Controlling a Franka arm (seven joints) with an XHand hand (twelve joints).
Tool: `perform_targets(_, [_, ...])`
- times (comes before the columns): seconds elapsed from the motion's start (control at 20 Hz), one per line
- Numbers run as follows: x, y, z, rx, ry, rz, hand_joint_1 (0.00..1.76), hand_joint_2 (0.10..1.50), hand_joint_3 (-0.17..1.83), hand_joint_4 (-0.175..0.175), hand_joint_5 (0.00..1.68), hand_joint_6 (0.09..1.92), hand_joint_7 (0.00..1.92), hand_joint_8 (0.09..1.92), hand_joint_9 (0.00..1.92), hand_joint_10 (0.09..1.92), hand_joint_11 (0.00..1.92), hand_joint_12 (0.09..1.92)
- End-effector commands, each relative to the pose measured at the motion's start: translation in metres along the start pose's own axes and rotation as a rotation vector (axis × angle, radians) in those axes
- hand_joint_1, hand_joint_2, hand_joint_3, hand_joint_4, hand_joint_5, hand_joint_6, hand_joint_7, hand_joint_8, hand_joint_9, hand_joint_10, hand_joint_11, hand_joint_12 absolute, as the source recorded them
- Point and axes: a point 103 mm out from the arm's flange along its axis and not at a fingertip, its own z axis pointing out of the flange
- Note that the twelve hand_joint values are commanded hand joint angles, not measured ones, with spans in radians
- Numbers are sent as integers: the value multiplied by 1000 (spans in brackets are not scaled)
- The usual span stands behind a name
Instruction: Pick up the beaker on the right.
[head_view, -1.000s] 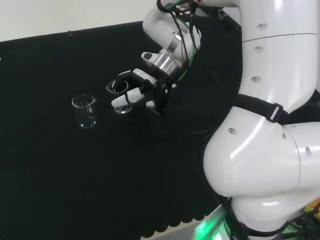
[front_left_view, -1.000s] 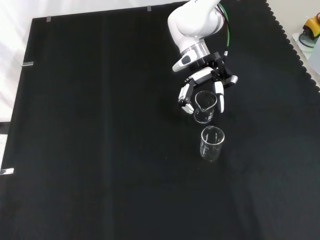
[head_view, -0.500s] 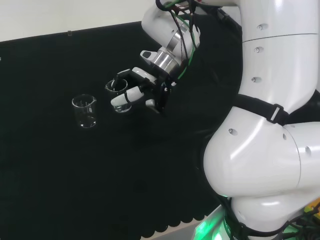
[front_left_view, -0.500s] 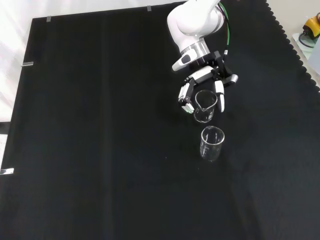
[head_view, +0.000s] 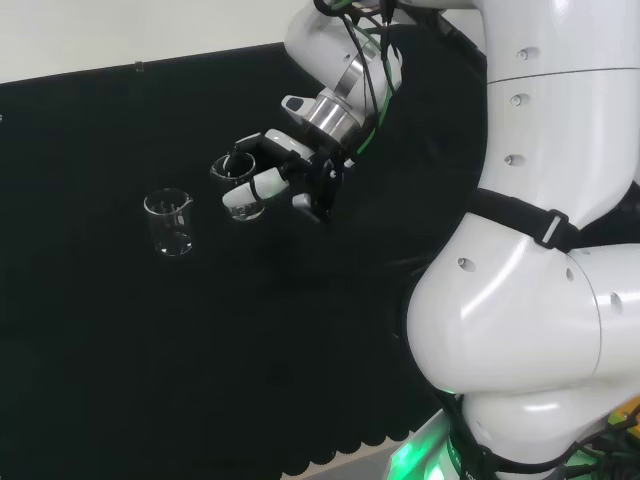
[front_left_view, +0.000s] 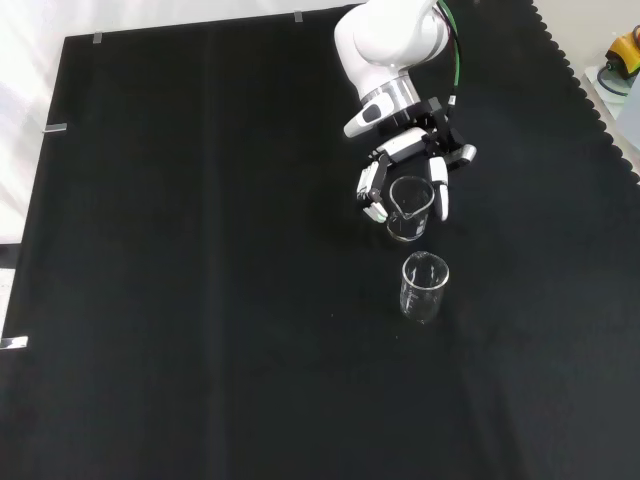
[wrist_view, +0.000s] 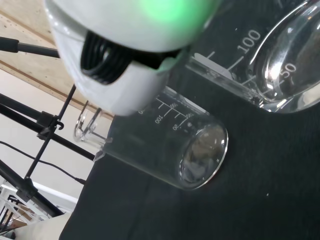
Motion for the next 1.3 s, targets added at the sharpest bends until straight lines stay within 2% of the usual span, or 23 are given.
perform_targets(0.05, [7,-4,-17,11,-10,0,1392,910,321,-175,1005,993,1121,894,983,1051,772,1006])
perform_targets(0.35, [-14,-19,-40,22,12,-5,1394,871,397,-175,1010,999,1125,901,989,1057,775,1009])
perform_targets(0.75, [-9,-24,-51,45,-10,4,1394,866,406,-175,1011,1000,1124,903,991,1057,777,1010])
perform_targets(0.85, [-4,-17,-39,54,-34,10,1394,866,407,-175,1011,1000,1124,904,992,1057,777,1010])
perform_targets(1.3, [-2,-20,-45,64,-26,-2,1395,861,417,-175,1011,1002,1124,906,992,1058,779,1010])
